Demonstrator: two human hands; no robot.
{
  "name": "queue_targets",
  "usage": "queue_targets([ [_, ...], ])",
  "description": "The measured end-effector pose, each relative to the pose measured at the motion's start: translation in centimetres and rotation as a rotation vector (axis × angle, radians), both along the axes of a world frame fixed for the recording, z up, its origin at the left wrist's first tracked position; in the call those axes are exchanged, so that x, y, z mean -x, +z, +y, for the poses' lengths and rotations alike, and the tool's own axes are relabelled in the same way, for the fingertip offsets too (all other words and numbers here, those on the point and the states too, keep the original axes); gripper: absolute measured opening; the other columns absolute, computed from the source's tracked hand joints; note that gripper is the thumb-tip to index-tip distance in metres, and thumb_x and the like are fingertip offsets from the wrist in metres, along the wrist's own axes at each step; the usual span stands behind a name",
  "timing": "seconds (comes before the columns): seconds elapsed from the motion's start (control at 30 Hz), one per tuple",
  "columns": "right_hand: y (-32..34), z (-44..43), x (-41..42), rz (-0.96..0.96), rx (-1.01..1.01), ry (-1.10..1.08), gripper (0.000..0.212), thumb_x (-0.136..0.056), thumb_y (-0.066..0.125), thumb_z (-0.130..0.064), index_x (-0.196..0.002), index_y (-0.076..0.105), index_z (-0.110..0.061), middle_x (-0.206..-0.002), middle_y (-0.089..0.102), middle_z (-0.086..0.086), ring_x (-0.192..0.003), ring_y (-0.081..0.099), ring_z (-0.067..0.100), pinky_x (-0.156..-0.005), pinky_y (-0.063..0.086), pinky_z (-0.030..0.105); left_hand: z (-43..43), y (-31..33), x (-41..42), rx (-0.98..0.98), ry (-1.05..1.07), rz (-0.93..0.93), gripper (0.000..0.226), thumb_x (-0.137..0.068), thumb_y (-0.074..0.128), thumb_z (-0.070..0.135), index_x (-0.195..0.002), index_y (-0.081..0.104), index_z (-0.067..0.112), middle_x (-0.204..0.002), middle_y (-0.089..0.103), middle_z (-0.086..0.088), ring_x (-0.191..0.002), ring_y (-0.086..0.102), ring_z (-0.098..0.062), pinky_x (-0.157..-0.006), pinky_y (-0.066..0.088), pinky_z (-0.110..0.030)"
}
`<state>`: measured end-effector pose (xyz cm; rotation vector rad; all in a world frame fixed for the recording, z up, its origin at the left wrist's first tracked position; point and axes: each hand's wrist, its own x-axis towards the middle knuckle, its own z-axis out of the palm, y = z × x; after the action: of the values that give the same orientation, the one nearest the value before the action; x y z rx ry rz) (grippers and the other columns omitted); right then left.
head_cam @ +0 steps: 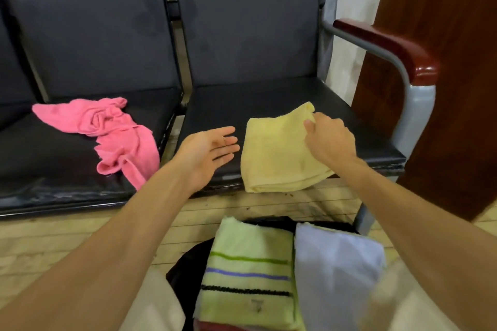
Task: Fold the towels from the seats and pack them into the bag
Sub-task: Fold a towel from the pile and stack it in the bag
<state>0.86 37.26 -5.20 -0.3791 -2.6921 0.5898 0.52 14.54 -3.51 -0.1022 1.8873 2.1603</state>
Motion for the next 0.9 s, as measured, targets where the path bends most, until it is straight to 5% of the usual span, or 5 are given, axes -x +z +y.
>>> queue_targets([
  [0.23, 2.4, -3.9, -1.3, 0.314, 0.172, 0.433, 0.018, -0.106, 0.029, -0.028, -0.104, 0.043, -0.017, -0.068, 0.045, -0.007, -0.056, 0.043, 0.007, -0.05, 0.034, 0.017, 1.0, -0.8, -0.7, 0.018, 0.183, -0.154, 0.027, -0.099, 0.042, 0.012, -0.122, 0.055, 0.006, -0.105, 0.061, -0.011, -0.095, 0.06, -0.022, -0.083, 0.047, -0.032],
  [0.33, 2.7, -5.5, -1.5, 0.307, 0.444, 0.449, 0.019, -0.106, 0.032, -0.023, -0.091, 0.044, -0.023, -0.074, 0.045, -0.011, -0.063, 0.044, 0.001, -0.057, 0.034, 0.012, 1.9, -1.4, -1.7, -0.017, 0.185, -0.23, 0.018, -0.097, 0.046, 0.018, -0.1, 0.058, 0.006, -0.095, 0.063, -0.009, -0.085, 0.06, -0.021, -0.074, 0.051, -0.032],
  [0.5, 3.8, -5.6, -1.9, 0.216, 0.949, 0.404, 0.03, -0.105, 0.035, -0.026, -0.087, 0.054, -0.011, -0.084, 0.052, 0.001, -0.077, 0.051, 0.009, -0.074, 0.045, 0.027, 2.0, -2.4, -2.5, -0.255, -0.056, -0.47, 0.05, -0.091, 0.052, 0.054, -0.122, 0.063, 0.016, -0.113, 0.07, -0.011, -0.102, 0.066, -0.03, -0.078, 0.055, -0.039],
  [0.67, 4.3, -4.1, -4.2, 0.157, 1.351, 0.265, 0.026, -0.104, 0.039, -0.03, -0.09, 0.06, -0.022, -0.09, 0.065, -0.003, -0.081, 0.064, 0.012, -0.064, 0.053, 0.026, 3.0, -1.6, -4.8, -0.361, -0.223, -0.346, 0.041, -0.09, 0.055, 0.04, -0.119, 0.065, 0.012, -0.103, 0.072, -0.011, -0.08, 0.072, -0.025, -0.063, 0.058, -0.032],
  [0.9, 1.8, 0.4, -8.6, -0.01, 0.753, 0.172, 0.035, -0.094, 0.048, -0.055, -0.105, 0.054, -0.022, -0.098, 0.058, -0.005, -0.089, 0.057, 0.01, -0.067, 0.042, 0.025, 4.7, -3.1, -6.8, 0.011, -0.005, -0.021, 0.017, -0.091, 0.062, 0.023, -0.109, 0.061, 0.026, -0.106, 0.066, -0.002, -0.097, 0.064, -0.019, -0.076, 0.054, -0.032],
])
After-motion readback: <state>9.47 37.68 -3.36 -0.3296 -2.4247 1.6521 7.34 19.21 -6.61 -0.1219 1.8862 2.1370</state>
